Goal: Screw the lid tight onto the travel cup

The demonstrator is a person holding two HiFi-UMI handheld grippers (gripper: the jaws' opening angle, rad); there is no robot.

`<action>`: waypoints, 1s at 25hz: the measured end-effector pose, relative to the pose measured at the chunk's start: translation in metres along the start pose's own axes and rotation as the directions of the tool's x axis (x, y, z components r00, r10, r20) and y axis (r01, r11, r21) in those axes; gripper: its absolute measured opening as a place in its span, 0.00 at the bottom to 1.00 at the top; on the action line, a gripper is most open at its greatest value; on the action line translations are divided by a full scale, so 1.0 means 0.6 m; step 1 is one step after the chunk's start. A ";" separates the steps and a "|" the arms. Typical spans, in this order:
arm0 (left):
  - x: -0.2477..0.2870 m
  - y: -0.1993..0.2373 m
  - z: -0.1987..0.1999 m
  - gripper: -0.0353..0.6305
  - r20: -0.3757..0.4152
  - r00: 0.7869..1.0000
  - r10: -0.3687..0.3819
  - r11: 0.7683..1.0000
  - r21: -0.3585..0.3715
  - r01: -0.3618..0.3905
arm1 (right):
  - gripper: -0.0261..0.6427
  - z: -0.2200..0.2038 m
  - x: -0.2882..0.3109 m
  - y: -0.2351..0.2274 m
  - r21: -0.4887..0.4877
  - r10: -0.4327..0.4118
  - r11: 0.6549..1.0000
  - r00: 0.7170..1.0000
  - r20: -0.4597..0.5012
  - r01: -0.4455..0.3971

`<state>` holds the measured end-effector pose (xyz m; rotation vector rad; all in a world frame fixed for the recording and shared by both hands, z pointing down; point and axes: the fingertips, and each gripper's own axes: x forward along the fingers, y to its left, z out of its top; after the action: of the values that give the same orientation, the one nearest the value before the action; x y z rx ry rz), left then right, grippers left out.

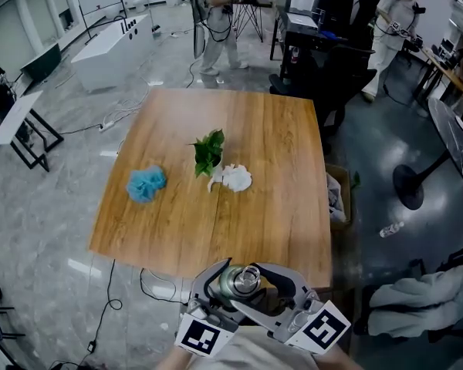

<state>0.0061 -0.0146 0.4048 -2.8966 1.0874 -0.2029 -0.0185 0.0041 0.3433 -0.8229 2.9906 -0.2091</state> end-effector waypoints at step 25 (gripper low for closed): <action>-0.015 -0.041 -0.004 0.65 0.011 0.980 -0.198 0.980 0.027 0.198 | 0.43 0.022 -0.016 0.023 0.021 0.242 0.970 0.968 0.071 -0.244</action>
<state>0.0150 0.0099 0.4083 -2.9759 0.7867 -0.2022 -0.0167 0.0193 0.3280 -0.4435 2.9792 -0.2113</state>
